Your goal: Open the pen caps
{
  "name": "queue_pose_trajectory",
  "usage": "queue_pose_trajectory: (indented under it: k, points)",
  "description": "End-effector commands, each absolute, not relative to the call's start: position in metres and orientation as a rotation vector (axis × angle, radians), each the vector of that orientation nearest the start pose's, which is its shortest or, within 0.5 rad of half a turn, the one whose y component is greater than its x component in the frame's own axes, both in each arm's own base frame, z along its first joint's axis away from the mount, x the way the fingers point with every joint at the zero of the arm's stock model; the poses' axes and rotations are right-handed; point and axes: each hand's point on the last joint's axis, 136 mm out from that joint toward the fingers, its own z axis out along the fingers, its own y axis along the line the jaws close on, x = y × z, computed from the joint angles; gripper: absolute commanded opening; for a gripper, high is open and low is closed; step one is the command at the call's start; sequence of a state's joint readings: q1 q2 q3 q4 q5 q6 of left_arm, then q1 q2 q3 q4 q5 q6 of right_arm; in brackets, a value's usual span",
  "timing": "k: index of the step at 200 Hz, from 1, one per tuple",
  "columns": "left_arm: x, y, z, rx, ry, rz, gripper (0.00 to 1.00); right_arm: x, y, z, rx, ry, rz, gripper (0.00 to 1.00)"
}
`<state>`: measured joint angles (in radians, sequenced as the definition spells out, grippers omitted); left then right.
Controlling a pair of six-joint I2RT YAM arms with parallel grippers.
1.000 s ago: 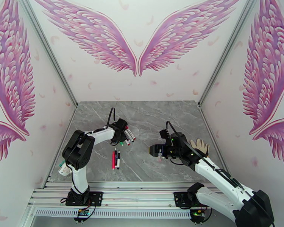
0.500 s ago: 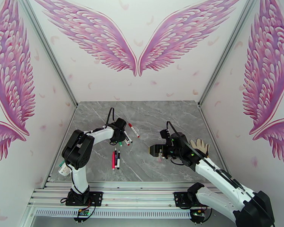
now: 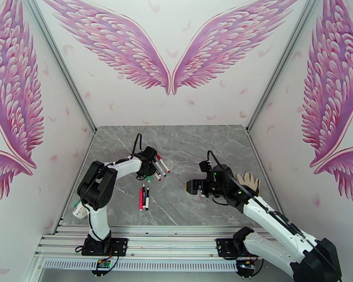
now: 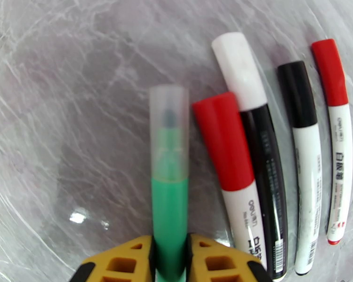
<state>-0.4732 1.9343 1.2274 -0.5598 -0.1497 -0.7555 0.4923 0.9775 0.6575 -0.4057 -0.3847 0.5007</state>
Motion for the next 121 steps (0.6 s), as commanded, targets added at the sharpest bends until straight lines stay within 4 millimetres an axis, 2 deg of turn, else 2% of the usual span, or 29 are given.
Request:
queue_pose_trajectory:
  k: [1, 29, 69, 121]
  points:
    - [0.394, -0.168, 0.008, -0.477, 2.733, -0.135, 0.23, 0.228, 0.194, 0.154, -0.203, 2.413, 0.908, 0.99]
    - [0.396, -0.17, 0.02, -0.504, 2.697, -0.176, 0.23, 0.225, 0.193, 0.157, -0.201, 2.404, 0.912, 0.99]
    - [0.396, -0.169, 0.052, -0.493, 2.599, -0.257, 0.23, 0.223, 0.192, 0.158, -0.199, 2.405, 0.913, 0.99]
    - [0.376, -0.168, 0.091, -0.388, 2.517, -0.359, 0.23, 0.221, 0.196, 0.164, -0.159, 2.398, 0.975, 1.0]
